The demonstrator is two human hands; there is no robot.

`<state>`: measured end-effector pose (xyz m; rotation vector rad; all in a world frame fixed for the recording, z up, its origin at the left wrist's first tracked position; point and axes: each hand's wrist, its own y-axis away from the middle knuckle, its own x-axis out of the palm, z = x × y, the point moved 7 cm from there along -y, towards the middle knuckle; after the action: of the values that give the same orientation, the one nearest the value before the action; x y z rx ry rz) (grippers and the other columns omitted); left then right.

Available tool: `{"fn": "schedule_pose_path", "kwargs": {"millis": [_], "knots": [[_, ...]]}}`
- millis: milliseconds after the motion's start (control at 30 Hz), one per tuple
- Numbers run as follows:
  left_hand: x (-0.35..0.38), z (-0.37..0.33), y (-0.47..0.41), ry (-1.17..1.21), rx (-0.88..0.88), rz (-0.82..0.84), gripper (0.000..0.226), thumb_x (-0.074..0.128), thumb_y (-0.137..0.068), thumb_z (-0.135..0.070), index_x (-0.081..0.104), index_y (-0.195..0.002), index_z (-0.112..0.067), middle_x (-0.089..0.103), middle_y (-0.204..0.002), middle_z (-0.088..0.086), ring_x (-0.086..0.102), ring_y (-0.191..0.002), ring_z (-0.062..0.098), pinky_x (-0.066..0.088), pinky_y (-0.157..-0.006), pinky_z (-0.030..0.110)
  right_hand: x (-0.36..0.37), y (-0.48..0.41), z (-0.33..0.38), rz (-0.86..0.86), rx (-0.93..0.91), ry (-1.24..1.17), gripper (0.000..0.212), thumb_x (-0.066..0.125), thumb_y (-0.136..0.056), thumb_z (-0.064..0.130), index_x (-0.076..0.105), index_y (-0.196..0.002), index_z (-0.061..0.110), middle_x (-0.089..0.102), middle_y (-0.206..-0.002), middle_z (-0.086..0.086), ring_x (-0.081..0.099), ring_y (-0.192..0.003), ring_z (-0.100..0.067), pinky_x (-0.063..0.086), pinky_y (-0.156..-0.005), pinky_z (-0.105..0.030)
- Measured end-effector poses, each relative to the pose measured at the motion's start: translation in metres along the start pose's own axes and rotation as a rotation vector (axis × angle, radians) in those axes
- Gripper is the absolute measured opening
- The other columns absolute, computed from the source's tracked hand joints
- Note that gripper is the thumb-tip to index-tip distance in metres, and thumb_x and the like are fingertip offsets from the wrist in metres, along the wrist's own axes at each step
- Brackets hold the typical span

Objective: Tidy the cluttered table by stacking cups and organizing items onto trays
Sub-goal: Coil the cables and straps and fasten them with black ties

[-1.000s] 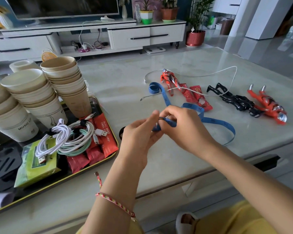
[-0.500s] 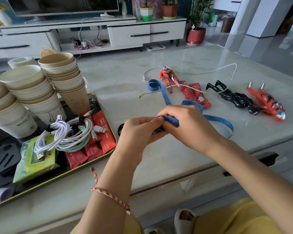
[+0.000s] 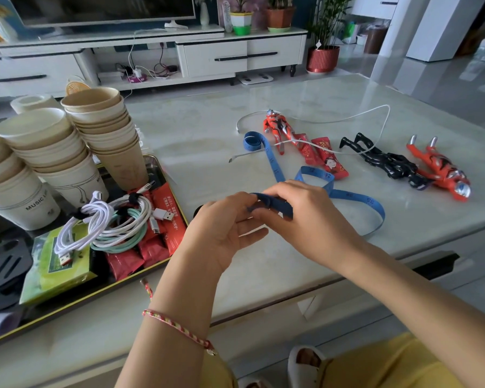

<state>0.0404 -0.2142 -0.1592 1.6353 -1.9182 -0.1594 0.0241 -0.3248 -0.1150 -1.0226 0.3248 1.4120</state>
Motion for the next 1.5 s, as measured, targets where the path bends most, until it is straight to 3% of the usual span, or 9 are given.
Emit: {"fn": "schedule_pose_path", "kwargs": {"millis": [133, 233, 434, 634, 767, 867, 1067, 1267, 1501], "knots": [[0.003, -0.001, 0.002, 0.065, -0.034, 0.065, 0.010, 0.052, -0.084, -0.002, 0.062, -0.086, -0.002, 0.069, -0.077, 0.014, 0.067, -0.067, 0.022, 0.059, -0.068, 0.034, -0.004, -0.002, 0.001, 0.013, -0.023, -0.029, 0.018, 0.063, -0.087, 0.025, 0.068, -0.099, 0.012, 0.060, -0.082, 0.002, 0.055, -0.074, -0.012, 0.044, -0.065, -0.026], [0.001, -0.002, 0.001, -0.074, 0.020, 0.041, 0.005, 0.062, -0.083, -0.008, 0.066, -0.084, -0.004, 0.067, -0.075, 0.009, 0.067, -0.067, 0.019, 0.059, -0.064, 0.030, -0.002, -0.002, 0.001, 0.124, -0.075, -0.012, 0.015, 0.062, -0.088, 0.019, 0.069, -0.099, 0.012, 0.059, -0.082, -0.001, 0.057, -0.075, -0.016, 0.045, -0.069, -0.032], [-0.005, -0.006, 0.000, -0.243, 0.126, 0.018, 0.007, 0.066, -0.082, -0.009, 0.068, -0.086, -0.004, 0.073, -0.082, 0.013, 0.071, -0.073, 0.018, 0.058, -0.066, 0.023, -0.001, -0.001, -0.001, 0.167, -0.108, -0.019, 0.014, 0.065, -0.085, 0.014, 0.070, -0.099, 0.012, 0.060, -0.081, 0.001, 0.057, -0.074, -0.013, 0.046, -0.069, -0.027], [-0.006, -0.011, 0.001, -0.263, 0.135, 0.011, 0.012, 0.068, -0.080, -0.009, 0.065, -0.091, -0.005, 0.072, -0.081, 0.013, 0.070, -0.068, 0.016, 0.057, -0.061, 0.021, -0.004, -0.002, -0.010, 0.136, 0.015, -0.078, 0.012, 0.068, -0.083, 0.025, 0.067, -0.090, 0.015, 0.061, -0.063, 0.013, 0.055, -0.054, 0.003, 0.038, -0.051, -0.009], [-0.009, -0.009, -0.002, -0.104, 0.101, 0.001, 0.005, 0.062, -0.084, -0.010, 0.062, -0.089, -0.008, 0.072, -0.071, 0.006, 0.070, -0.063, 0.013, 0.056, -0.058, 0.020, -0.004, -0.003, -0.010, 0.146, 0.027, 0.033, 0.016, 0.056, -0.090, 0.032, 0.063, -0.094, 0.018, 0.064, -0.060, 0.004, 0.053, -0.044, -0.003, 0.036, -0.044, -0.015], [-0.009, -0.009, -0.003, 0.104, 0.083, -0.009, 0.002, 0.058, -0.087, -0.005, 0.059, -0.088, -0.003, 0.071, -0.068, 0.010, 0.069, -0.060, 0.016, 0.057, -0.058, 0.022, -0.008, -0.004, -0.009, 0.071, 0.033, 0.106, 0.026, 0.051, -0.092, 0.034, 0.064, -0.085, 0.013, 0.049, -0.051, 0.005, 0.041, -0.044, -0.011, 0.029, -0.045, -0.024], [-0.011, -0.005, -0.001, 0.268, 0.091, -0.126, 0.008, 0.060, -0.086, -0.003, 0.061, -0.087, 0.005, 0.069, -0.067, 0.016, 0.068, -0.056, 0.020, 0.056, -0.051, 0.023, 0.008, -0.004, 0.013, 0.010, -0.016, 0.267, 0.047, 0.034, -0.085, 0.061, 0.055, -0.089, 0.019, 0.043, -0.061, 0.011, 0.045, -0.050, -0.008, 0.025, -0.044, -0.018], [-0.013, -0.001, -0.002, 0.206, 0.050, -0.173, 0.009, 0.064, -0.085, -0.011, 0.065, -0.090, -0.003, 0.072, -0.077, 0.012, 0.070, -0.076, 0.019, 0.056, -0.073, 0.035, 0.010, -0.009, 0.018, -0.050, -0.057, 0.283, 0.031, 0.049, -0.092, 0.046, 0.052, -0.077, 0.018, 0.037, -0.057, 0.014, 0.041, -0.049, -0.012, 0.023, -0.043, -0.021], [-0.011, -0.006, -0.004, 0.084, 0.041, -0.071, 0.015, 0.068, -0.081, -0.016, 0.063, -0.083, -0.002, 0.069, -0.078, 0.014, 0.068, -0.056, 0.017, 0.058, -0.057, 0.028, 0.007, -0.015, 0.008, 0.141, -0.080, 0.155, 0.021, 0.053, -0.091, 0.036, 0.063, -0.088, 0.018, 0.049, -0.062, 0.009, 0.044, -0.056, -0.008, 0.031, -0.051, -0.022]]}}
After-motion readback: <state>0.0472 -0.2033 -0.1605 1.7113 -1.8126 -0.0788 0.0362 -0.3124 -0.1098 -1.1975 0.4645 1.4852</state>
